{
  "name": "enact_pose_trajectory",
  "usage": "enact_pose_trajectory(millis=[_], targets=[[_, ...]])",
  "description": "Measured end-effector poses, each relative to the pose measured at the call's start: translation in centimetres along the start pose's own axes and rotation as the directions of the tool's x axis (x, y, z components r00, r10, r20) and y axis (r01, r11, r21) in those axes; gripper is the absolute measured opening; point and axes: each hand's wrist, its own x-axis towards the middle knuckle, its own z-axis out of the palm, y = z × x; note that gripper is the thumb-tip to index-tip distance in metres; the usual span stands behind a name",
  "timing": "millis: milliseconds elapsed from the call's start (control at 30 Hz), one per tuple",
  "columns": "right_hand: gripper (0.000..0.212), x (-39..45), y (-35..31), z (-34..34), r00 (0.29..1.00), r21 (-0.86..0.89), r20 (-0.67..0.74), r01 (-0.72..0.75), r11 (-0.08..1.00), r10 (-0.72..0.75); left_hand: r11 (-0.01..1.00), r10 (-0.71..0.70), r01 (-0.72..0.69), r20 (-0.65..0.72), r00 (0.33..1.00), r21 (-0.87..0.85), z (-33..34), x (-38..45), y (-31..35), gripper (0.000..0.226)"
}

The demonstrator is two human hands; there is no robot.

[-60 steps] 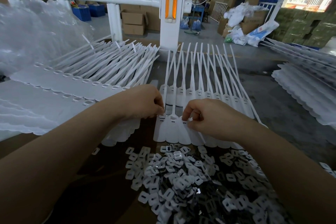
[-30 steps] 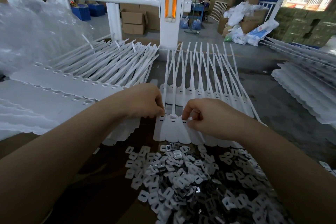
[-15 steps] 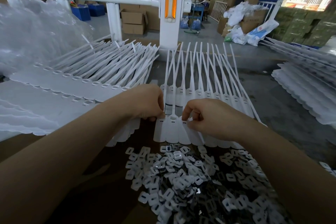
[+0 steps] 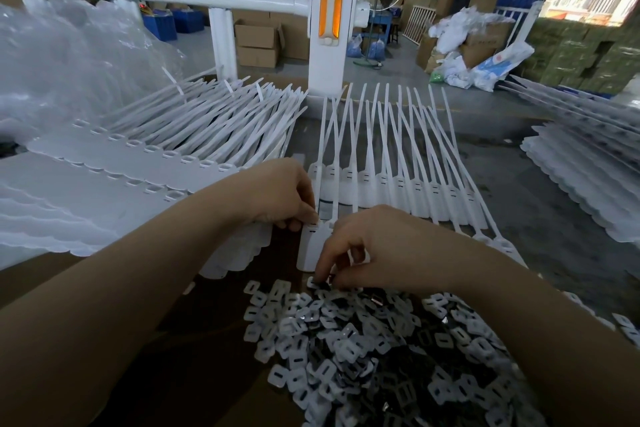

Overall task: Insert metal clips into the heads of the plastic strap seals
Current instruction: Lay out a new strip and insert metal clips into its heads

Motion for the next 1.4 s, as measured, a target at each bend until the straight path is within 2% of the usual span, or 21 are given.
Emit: enact_pose_trajectory(millis=[333,433,533,667,767,867,1400], targets=[[0.009,0.1,-0.6,0.5,1.000,0.005,-0.012,-0.017,1.000,0.017,0.998,0.025,-0.032,-0.106,0.994,-0.062,0.2,-0.1,-0.2,0.009],[0.013,0.0,-0.5,0.1,0.992,0.061,-0.057,-0.108,0.992,0.112,0.995,0.046,-0.057,-0.134,0.990,-0.085,0.3,-0.3,-0.3,0.009],[0.021,-0.1,0.2,-0.4,0.958,0.158,-0.173,-0.201,0.967,0.228,0.990,0.073,-0.090,-0.149,0.986,-0.109,0.2,-0.4,-0.1,0.008],[0.020,-0.1,0.9,-0.3,0.885,0.276,-0.304,-0.273,0.922,0.353,0.967,0.082,-0.095,-0.062,0.995,-0.238,0.1,-0.9,0.5,0.004],[0.014,-0.2,1.1,-0.5,0.845,0.401,-0.348,-0.256,0.880,0.405,0.956,0.084,-0.079,0.008,0.996,-0.281,0.1,-1.2,1.0,0.006],[0.011,-0.2,1.2,-0.5,0.835,0.481,-0.353,-0.226,0.847,0.423,0.945,0.098,-0.083,0.033,0.995,-0.316,0.3,-1.4,1.4,0.008],[0.011,-0.3,0.8,-0.6,0.831,0.571,-0.382,-0.132,0.810,0.404,0.923,0.179,-0.153,0.042,0.983,-0.353,0.4,-1.6,1.7,0.009]])
